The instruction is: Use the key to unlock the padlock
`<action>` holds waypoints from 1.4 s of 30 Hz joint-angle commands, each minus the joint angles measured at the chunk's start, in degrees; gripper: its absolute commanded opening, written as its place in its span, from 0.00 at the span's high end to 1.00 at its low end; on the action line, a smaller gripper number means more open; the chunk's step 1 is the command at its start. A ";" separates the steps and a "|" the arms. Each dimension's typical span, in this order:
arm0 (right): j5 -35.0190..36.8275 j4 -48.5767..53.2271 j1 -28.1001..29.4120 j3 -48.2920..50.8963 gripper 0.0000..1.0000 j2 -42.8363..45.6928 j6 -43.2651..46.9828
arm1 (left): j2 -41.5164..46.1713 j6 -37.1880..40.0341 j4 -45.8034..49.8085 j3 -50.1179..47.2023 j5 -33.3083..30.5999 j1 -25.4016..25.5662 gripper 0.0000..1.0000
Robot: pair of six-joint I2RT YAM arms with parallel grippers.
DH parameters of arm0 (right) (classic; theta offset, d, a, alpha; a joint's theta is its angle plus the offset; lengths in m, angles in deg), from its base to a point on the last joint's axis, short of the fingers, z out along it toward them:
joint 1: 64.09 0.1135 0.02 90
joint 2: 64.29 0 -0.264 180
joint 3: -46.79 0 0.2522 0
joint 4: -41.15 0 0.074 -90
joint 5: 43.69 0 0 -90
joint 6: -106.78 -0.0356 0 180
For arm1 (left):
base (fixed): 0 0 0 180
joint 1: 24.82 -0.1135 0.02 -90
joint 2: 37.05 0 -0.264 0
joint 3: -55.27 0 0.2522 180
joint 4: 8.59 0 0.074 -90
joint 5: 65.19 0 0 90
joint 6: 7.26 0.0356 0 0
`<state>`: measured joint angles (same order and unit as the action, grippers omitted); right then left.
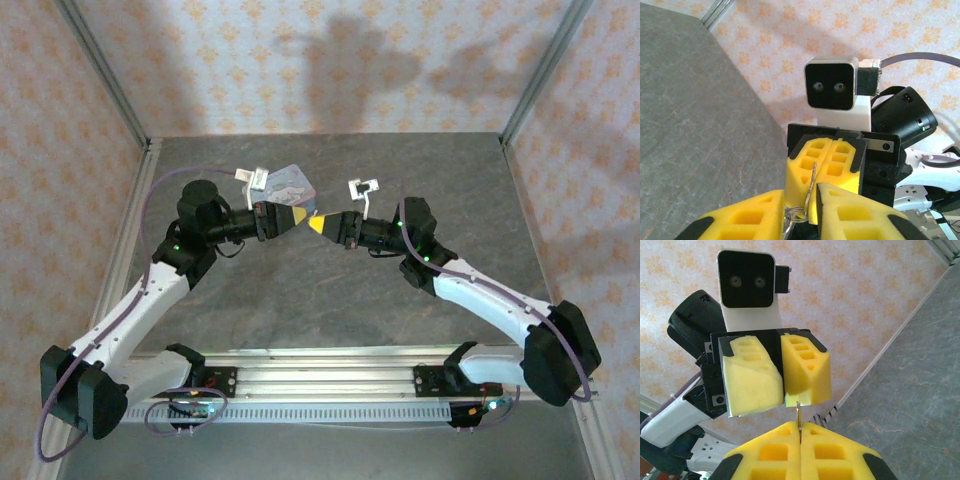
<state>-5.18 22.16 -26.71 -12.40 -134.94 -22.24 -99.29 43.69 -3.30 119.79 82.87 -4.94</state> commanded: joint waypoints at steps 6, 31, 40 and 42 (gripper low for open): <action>-2.09 -3.75 -0.03 -1.10 1.00 -0.86 0.43 | -0.74 0.78 -1.53 1.30 1.31 0.68 0.78; -3.01 -4.83 -0.03 -1.75 1.00 -2.25 0.98 | -2.23 2.60 0.09 1.60 1.08 1.74 0.87; -7.08 9.28 0.41 -5.92 1.00 -1.07 11.89 | -3.10 7.14 6.22 5.14 2.09 1.74 0.81; -7.87 9.80 0.49 -6.29 1.00 -1.23 12.20 | -3.48 8.10 7.53 5.90 2.44 1.74 0.80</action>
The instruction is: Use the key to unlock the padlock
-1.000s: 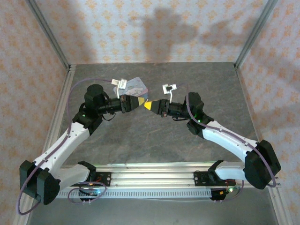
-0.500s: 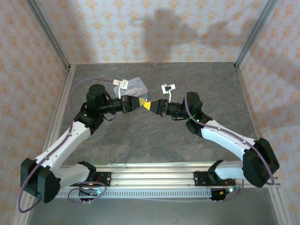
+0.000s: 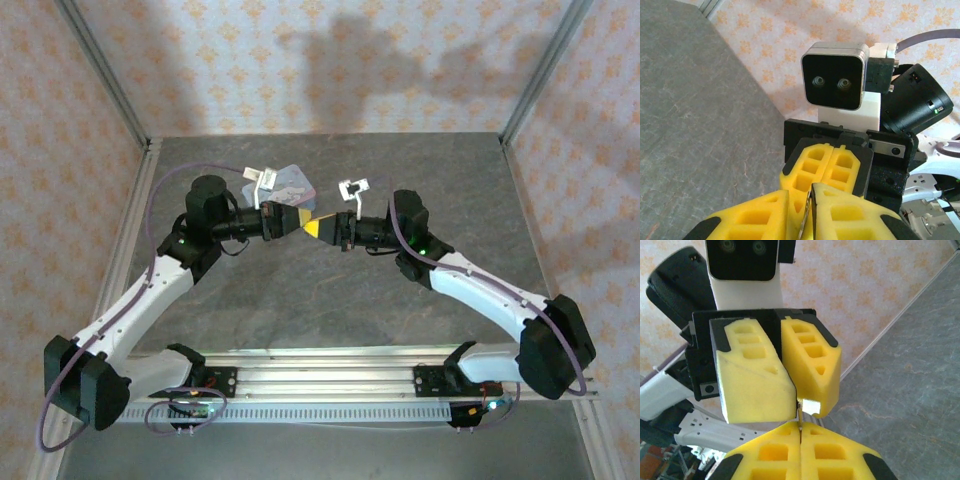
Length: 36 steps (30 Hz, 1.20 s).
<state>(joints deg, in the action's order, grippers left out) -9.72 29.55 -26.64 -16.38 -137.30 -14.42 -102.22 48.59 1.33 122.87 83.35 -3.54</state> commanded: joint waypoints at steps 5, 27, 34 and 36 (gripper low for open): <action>-4.44 2.67 0.69 -2.65 1.00 0.64 4.44 | -1.44 6.07 5.47 4.22 3.12 0.34 0.81; -4.04 6.38 0.69 -4.03 1.00 0.92 5.23 | -2.25 18.48 21.39 9.56 6.05 0.32 1.00; -1.27 9.99 -1.10 -3.31 0.66 3.82 4.08 | -2.53 23.44 26.87 11.69 5.14 -0.40 1.00; -0.35 10.29 -1.33 -2.46 0.60 4.90 4.42 | -3.06 23.77 27.47 12.23 5.99 -0.53 1.00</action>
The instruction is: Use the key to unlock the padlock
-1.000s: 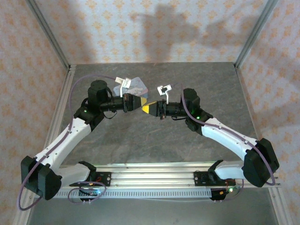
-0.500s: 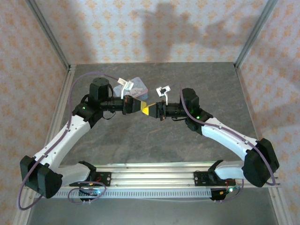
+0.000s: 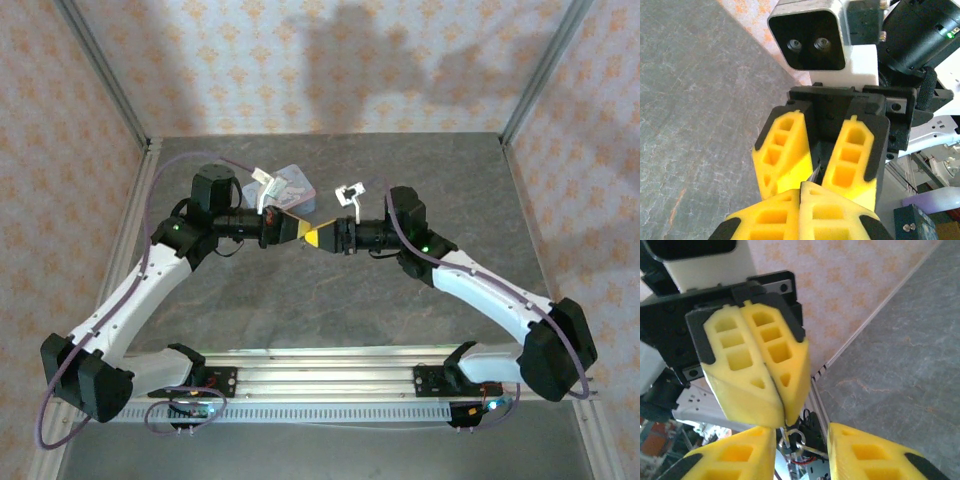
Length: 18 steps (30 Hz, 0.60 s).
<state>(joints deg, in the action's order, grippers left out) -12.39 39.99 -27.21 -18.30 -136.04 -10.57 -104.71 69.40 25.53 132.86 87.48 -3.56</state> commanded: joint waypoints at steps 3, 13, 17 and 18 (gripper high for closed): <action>2.18 -0.70 -0.80 0.18 0.59 5.44 0.53 | -1.07 2.75 3.16 2.95 2.85 -0.51 1.00; -1.81 -4.51 -0.19 0.68 0.64 4.23 -0.52 | -2.39 -0.58 -0.10 3.57 4.19 -0.51 1.00; -1.65 -4.42 -0.06 1.31 0.64 2.68 -0.41 | -2.42 -1.63 -1.44 3.57 4.14 -0.51 1.00; -1.67 -4.42 -0.05 1.41 0.64 2.59 -0.38 | -2.42 -1.89 -1.70 3.64 4.08 -0.51 1.00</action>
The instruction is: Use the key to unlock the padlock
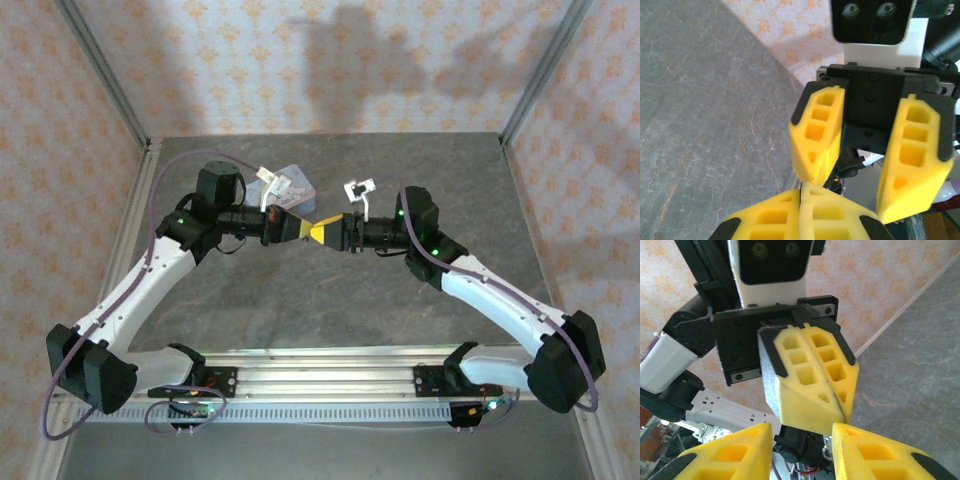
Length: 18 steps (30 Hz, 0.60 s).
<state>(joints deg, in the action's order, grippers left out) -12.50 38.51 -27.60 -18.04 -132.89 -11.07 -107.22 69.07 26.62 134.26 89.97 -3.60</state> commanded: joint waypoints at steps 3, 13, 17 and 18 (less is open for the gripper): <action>-1.19 -2.84 0.34 1.53 0.64 -0.74 0.27 | 0.04 -1.88 -2.99 2.44 1.54 -0.47 1.00; -1.89 -6.43 0.94 2.54 0.69 -1.44 -1.84 | -0.30 -3.38 -4.62 2.78 1.40 -0.47 1.00; -2.07 -6.68 1.47 2.20 0.77 -2.22 -2.01 | -0.45 -3.64 -4.84 2.79 1.61 -0.47 1.00; -2.09 -6.80 1.56 2.12 0.80 -2.32 -2.01 | -0.41 -3.64 -4.84 2.73 1.70 -0.47 1.00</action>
<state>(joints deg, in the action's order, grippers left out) -13.15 35.27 -26.58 -15.87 -134.75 -13.06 -107.62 66.14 23.78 135.00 90.41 -3.60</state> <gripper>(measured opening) 0.222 0.048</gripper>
